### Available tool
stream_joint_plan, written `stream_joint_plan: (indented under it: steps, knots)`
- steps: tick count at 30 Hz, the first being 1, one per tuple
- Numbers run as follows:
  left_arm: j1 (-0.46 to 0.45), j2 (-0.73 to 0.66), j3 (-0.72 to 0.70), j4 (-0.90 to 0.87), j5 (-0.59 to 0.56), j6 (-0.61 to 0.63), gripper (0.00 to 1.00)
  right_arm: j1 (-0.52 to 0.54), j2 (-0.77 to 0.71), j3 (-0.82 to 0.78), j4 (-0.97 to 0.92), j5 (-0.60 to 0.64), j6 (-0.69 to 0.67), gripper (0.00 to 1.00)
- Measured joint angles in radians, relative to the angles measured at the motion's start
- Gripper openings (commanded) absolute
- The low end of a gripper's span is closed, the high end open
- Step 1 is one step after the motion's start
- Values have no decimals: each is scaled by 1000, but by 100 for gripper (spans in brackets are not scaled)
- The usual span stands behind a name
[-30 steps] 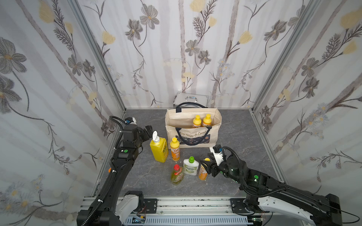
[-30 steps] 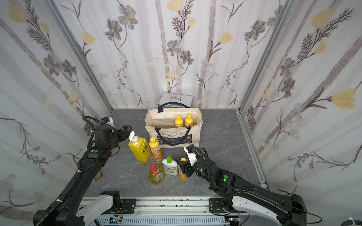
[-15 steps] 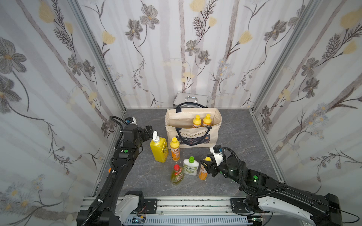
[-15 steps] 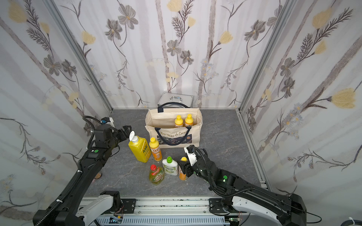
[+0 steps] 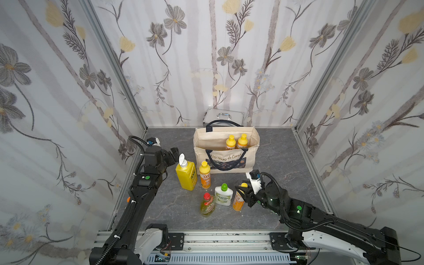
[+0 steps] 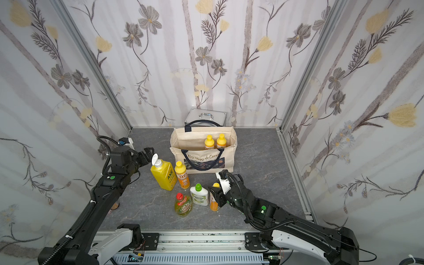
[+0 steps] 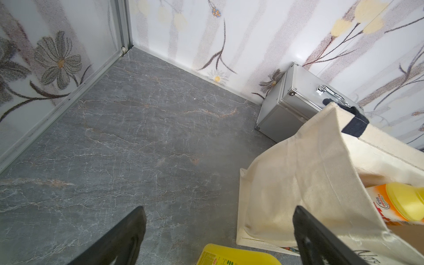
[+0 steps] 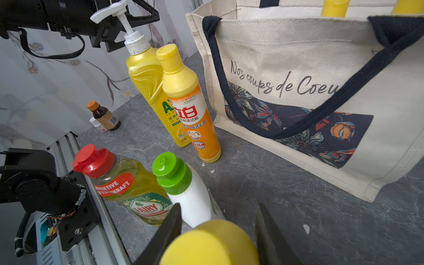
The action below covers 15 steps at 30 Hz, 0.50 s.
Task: Pack dish soap into the shopping bag
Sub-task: Pick up the bottle of dish soap at the center of the board.
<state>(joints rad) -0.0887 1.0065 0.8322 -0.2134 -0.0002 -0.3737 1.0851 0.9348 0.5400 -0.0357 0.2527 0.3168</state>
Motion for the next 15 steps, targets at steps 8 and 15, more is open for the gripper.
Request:
stream_joint_plan:
  steps: [8,15]
  knots:
    - [0,1,0,0,0,0,100,0,11,58,-96,23,-8,11]
    - [0,1,0,0,0,0,100,-2,41,171,-221,53,-48,7]
